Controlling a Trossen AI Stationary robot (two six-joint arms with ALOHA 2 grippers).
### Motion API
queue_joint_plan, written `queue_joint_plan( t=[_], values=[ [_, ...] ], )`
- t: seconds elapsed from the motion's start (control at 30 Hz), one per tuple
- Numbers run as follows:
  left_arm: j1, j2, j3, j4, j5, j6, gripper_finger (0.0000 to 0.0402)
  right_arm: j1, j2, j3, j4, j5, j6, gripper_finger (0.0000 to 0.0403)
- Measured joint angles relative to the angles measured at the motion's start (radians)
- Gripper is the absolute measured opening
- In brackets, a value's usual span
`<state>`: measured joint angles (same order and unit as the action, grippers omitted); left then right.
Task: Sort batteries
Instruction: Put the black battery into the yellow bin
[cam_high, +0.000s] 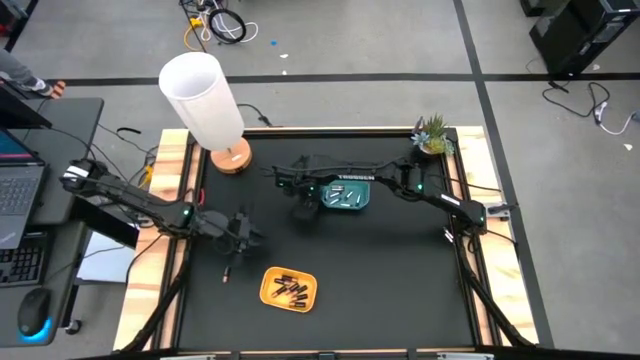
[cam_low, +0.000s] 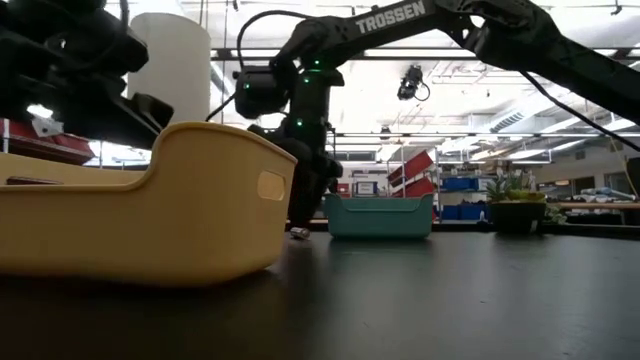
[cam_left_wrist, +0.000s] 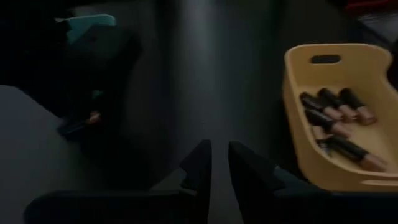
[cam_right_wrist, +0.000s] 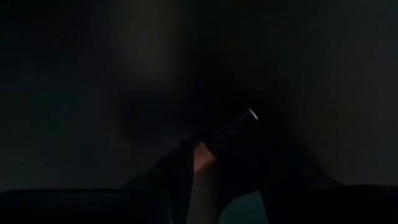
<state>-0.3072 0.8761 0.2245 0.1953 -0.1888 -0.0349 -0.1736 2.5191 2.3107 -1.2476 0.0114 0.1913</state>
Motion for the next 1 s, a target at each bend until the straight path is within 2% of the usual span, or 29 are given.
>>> queue_joint_plan(
  t=[0.17,0.47,0.77,0.9,1.0],
  values=[
    [-0.071,0.000,0.000,0.041,0.000,-0.011,0.0070,0.001,0.000,-0.001,-0.015,0.010,-0.008,0.0151],
    [-0.179,0.000,0.000,0.040,0.027,-0.037,0.0070,-0.005,-0.002,-0.032,0.063,0.011,-0.036,0.0150],
    [-0.187,0.000,0.000,0.033,0.018,-0.051,0.0070,-0.006,-0.003,-0.093,0.098,-0.004,-0.055,0.0145],
    [-0.186,0.000,0.000,0.033,-0.004,-0.051,0.0070,-0.004,-0.003,-0.093,0.109,-0.004,-0.099,0.0117],
    [-0.186,0.000,0.000,0.032,-0.025,-0.050,0.0069,-0.001,-0.003,-0.094,0.120,-0.001,-0.134,0.0063]
  ],
)
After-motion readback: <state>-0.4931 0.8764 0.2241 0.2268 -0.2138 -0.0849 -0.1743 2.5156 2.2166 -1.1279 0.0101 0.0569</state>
